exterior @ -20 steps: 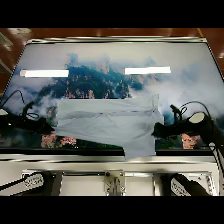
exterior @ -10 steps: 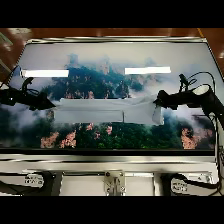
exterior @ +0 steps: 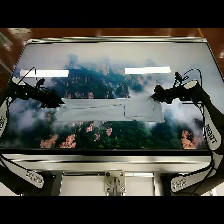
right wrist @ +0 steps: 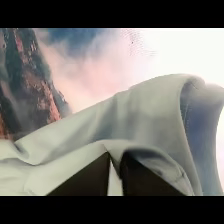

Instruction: Fold the shirts.

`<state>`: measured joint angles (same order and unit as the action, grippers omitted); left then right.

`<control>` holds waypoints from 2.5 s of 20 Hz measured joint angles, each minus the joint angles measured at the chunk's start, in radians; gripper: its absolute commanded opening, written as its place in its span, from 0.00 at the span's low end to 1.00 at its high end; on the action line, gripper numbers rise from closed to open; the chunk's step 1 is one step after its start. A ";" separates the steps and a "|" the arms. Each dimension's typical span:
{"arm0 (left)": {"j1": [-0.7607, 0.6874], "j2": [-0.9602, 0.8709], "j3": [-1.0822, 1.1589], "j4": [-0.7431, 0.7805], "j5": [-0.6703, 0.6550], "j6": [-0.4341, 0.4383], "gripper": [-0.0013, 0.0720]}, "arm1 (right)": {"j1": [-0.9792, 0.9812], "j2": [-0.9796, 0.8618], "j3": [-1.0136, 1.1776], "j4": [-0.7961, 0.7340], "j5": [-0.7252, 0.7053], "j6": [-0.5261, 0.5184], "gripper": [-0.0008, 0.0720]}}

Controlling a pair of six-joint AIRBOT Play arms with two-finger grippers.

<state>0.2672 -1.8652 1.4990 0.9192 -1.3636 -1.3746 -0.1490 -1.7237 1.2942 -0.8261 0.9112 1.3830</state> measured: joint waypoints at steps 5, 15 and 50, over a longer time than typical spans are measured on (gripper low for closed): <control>0.037 -0.012 0.062 0.000 -0.109 -0.014 0.57 | -0.054 0.043 0.008 -0.050 0.061 -0.071 0.87; 0.055 0.076 0.101 0.000 -0.189 -0.033 0.56 | -0.093 -0.064 0.009 -0.084 0.246 -0.056 0.90; -0.901 -0.203 0.107 -0.621 0.499 0.151 0.08 | -0.150 0.604 0.008 -0.018 0.557 0.191 0.09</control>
<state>-0.6342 -2.0682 1.6062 0.2977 -0.8646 -1.2236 -0.2985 -1.1194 1.3025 -0.8444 1.4677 1.5742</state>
